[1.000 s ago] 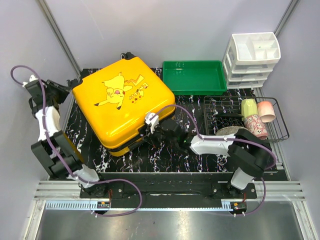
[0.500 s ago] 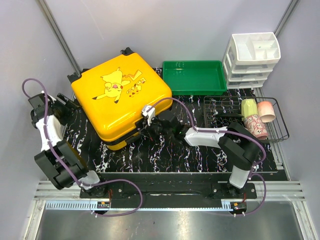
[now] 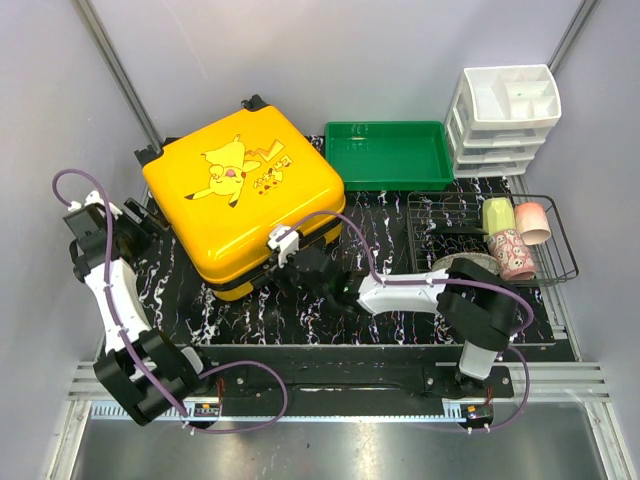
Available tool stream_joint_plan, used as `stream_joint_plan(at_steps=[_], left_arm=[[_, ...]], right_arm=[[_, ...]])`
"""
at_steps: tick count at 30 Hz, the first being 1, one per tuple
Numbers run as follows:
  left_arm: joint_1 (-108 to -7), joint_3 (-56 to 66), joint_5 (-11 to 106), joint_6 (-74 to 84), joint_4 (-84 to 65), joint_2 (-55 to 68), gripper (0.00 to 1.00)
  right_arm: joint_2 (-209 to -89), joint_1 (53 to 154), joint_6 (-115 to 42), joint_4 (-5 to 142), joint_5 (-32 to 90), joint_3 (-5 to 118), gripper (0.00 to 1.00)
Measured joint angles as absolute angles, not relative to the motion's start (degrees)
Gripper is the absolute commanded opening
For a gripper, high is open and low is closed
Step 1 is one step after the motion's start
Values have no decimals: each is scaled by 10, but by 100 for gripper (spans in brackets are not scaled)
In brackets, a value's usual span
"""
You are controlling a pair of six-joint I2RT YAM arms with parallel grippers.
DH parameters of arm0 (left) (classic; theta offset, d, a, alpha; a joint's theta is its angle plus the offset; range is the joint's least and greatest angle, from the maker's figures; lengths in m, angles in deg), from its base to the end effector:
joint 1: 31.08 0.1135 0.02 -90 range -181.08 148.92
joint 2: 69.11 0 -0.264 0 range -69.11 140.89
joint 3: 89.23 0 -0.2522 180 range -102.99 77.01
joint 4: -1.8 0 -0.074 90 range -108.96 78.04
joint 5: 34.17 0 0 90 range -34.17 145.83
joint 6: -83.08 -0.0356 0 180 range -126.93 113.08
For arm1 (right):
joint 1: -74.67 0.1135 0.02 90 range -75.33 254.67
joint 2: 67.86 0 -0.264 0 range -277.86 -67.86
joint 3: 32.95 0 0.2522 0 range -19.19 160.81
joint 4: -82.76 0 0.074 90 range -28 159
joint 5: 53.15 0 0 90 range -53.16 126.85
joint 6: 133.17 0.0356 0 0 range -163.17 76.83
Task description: Open, take out, and arrange the luggage
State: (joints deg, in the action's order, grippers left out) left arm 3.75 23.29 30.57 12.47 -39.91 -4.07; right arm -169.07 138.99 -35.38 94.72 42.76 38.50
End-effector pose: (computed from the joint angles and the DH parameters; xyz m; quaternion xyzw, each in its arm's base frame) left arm 0.2080 0.1262 0.2964 -0.3184 0.8275 -0.1396 0.4408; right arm 0.1742 0.3539 0.2138 -0.3554 0.7251 0.3126 0.5002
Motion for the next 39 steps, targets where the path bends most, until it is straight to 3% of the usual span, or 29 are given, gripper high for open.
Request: stream_joint_plan(at_steps=[39], left_arm=[[27,325,321,206,-381,-80,73]], right_arm=[[-1868,1528,-394,861,538,648,0]])
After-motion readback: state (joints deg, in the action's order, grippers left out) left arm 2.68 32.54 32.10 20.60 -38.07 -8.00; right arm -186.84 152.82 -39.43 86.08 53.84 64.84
